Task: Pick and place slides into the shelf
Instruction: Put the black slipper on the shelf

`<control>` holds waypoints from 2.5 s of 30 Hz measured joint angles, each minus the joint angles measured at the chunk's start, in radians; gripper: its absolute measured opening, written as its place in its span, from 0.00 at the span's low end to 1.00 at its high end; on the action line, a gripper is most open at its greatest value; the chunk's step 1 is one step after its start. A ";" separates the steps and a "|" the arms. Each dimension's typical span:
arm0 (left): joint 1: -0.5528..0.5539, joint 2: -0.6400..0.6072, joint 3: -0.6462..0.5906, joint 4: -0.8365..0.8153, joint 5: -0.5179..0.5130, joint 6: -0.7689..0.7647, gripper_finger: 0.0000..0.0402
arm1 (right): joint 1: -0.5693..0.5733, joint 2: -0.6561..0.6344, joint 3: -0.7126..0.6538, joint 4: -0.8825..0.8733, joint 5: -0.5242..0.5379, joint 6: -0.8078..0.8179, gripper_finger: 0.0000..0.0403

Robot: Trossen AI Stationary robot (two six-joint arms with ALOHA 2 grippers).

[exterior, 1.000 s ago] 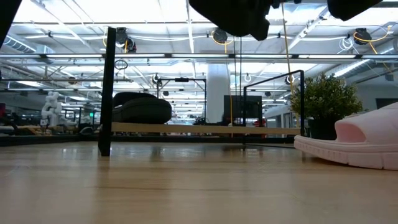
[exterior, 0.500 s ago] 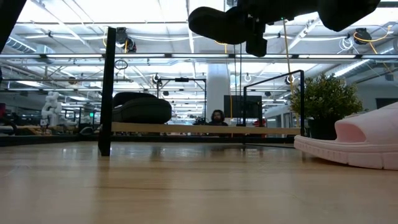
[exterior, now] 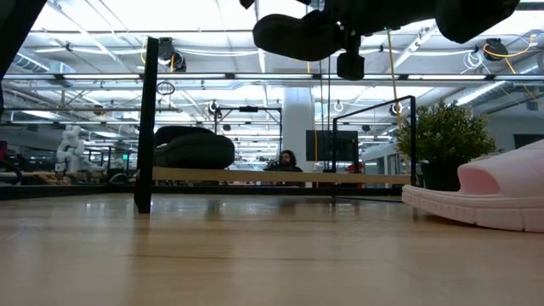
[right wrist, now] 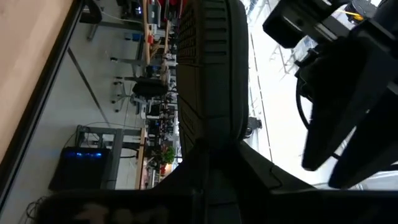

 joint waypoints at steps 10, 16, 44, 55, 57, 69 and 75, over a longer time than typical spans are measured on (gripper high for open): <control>0.027 0.002 0.000 -0.028 -0.007 -0.006 0.21 | 0.000 0.000 0.000 -0.009 0.000 0.001 0.09; 0.040 0.007 0.000 -0.056 -0.007 -0.001 0.21 | 0.000 0.000 0.000 -0.008 0.000 -0.001 0.09; 0.074 0.045 0.000 -0.018 -0.022 0.027 0.21 | 0.004 0.000 0.002 -0.026 -0.051 0.025 0.09; 0.106 0.088 0.000 0.110 0.072 0.114 0.16 | 0.014 -0.002 0.002 -0.036 -0.001 0.058 0.08; 0.104 0.090 0.000 0.113 0.072 0.140 0.07 | 0.015 -0.002 0.002 -0.040 -0.001 0.059 0.08; 0.102 0.080 -0.001 0.178 0.104 0.242 0.01 | 0.086 0.000 0.002 -0.036 0.110 0.293 0.36; 0.099 0.039 -0.001 0.180 0.034 0.298 0.00 | 0.185 0.000 0.002 -0.031 0.269 0.294 0.43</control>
